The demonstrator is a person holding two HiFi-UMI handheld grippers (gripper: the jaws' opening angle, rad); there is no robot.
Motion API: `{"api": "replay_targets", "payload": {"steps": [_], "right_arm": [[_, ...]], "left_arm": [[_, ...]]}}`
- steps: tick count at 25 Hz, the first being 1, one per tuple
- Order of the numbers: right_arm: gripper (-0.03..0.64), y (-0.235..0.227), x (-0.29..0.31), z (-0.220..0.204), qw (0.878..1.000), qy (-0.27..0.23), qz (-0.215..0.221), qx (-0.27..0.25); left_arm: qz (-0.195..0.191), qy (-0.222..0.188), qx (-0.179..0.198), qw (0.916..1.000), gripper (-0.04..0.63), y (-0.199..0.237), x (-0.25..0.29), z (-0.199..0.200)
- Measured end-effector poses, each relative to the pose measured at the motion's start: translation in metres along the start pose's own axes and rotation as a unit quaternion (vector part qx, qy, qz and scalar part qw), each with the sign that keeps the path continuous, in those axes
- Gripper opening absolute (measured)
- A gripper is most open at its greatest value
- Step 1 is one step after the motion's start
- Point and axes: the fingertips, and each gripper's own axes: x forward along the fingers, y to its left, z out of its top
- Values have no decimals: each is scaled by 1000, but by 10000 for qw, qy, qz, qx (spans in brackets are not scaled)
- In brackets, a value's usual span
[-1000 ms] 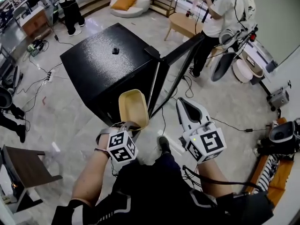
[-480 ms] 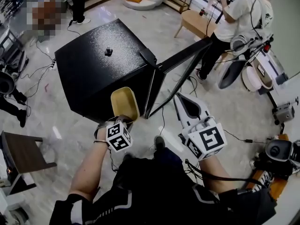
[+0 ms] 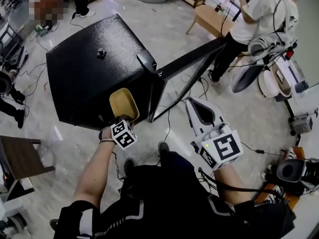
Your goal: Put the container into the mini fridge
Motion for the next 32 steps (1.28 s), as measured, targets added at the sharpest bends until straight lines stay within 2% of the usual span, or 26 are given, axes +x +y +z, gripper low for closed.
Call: {"api": "replay_targets", "payload": {"steps": [5,17,24,28,32], "right_arm": [[15,-9,0,-11,10000,74,54,9],[15,-53,6,-27,9996,233,51,119],[15,-70,12,-39,9993,325,121,158],[15,-80,15,-43,9992,342,146,157],[15,-85,16,-45,9991,336,177,188]], "left_arm": [[84,145,-149,9997,11,8,22,-4],[298,484,-840,9948,11,46,69,2],[486,852,-943,9907,11,62,94,-3],[623,924,-1087,9878,11,72,102,0],[665,964,-1070,9873,11,74,108,4]]}}
